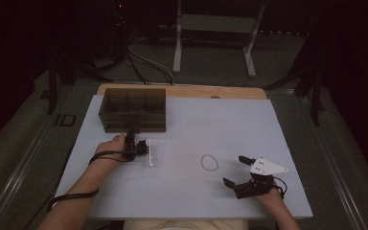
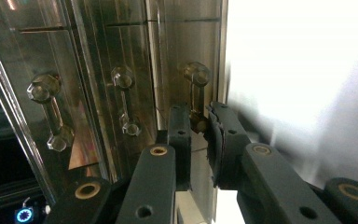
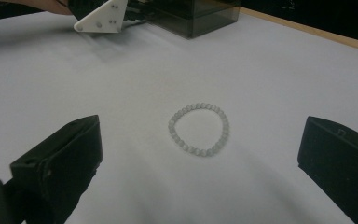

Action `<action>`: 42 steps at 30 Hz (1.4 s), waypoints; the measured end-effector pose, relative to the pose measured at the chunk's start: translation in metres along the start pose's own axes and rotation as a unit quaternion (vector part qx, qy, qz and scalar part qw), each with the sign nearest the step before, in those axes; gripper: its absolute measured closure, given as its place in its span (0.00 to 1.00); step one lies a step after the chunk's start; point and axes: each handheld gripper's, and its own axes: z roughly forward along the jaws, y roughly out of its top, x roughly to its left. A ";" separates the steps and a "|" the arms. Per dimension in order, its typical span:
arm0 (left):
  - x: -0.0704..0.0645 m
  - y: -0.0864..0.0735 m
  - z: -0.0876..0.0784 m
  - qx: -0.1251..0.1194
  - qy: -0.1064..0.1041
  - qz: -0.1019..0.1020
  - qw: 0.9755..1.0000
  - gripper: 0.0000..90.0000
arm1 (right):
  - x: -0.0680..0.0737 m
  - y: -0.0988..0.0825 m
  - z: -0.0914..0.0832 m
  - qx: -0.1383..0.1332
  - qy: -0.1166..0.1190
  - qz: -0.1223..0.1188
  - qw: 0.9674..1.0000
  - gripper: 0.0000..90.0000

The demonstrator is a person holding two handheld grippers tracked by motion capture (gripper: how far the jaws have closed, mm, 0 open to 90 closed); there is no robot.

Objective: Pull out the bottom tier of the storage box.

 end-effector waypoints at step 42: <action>0.023 -0.019 -0.020 -0.060 -0.104 -0.060 0.991 0.82 | 0.001 0.000 0.001 0.005 0.000 -0.001 1.000 0.00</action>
